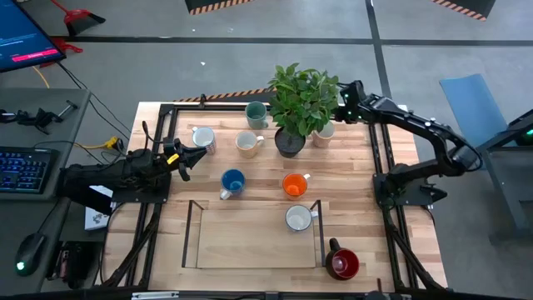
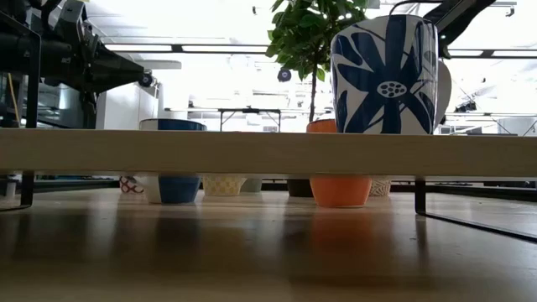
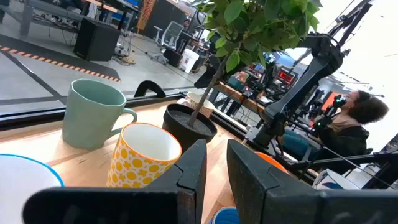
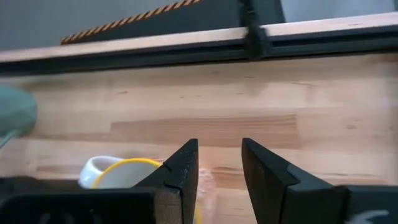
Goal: Place coffee mugs
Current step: Put the white-orange pattern mug on the shelf
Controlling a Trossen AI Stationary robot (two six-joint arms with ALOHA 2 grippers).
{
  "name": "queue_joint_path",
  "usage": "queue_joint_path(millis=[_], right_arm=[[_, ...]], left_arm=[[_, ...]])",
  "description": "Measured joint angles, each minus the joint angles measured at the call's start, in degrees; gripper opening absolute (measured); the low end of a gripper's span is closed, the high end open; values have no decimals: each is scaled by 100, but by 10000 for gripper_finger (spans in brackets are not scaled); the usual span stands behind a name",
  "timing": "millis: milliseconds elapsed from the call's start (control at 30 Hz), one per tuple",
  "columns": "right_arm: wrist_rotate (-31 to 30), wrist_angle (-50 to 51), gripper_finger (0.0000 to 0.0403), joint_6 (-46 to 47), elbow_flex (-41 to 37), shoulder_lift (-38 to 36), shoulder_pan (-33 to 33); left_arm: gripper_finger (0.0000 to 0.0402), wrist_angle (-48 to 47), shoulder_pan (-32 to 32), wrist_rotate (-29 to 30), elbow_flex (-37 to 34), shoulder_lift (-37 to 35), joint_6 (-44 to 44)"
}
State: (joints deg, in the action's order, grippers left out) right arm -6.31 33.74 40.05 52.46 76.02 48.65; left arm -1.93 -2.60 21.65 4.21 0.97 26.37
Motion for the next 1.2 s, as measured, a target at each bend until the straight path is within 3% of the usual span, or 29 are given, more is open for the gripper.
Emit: queue_joint_path(millis=[300,567,1200], right_arm=[[58,840,103,-258,698,419,-304],[79,1405,103,-98,728,429,-512],[-291,1409,103,45,728,433,-979]], left_arm=[[53,-17,1,-2,1,0,0],[53,-263,1,-7,1,-1,0],[53,-295,0,-42,0,0,166]])
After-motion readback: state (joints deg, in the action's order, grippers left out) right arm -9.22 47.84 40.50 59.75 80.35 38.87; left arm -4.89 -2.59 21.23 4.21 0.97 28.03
